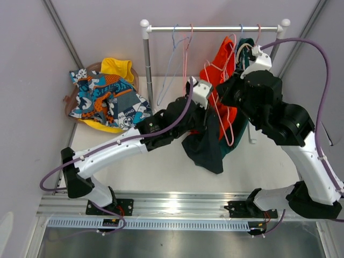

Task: Remove the shorts from the hanger

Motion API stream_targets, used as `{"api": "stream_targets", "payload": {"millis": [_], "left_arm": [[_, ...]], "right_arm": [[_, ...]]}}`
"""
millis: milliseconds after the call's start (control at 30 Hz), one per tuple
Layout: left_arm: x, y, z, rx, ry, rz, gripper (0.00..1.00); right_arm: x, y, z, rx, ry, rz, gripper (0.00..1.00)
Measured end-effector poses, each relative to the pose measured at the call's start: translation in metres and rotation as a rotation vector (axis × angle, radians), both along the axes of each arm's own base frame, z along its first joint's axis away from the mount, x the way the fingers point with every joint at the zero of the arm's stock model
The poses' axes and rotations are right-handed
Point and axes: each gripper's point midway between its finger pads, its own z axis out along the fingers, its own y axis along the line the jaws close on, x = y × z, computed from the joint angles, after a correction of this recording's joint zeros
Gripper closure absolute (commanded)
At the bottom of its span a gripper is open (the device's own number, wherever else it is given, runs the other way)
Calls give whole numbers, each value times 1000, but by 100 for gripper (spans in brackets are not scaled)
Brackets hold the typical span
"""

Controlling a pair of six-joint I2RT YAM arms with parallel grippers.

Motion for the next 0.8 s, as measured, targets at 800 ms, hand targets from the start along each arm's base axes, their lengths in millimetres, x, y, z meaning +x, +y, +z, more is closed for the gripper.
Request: {"api": "stream_targets", "payload": {"millis": [800], "left_arm": [[-51,267,52,7,-125,408,100]], "right_arm": [[157,13,-42,-158,66,-96,100]]}}
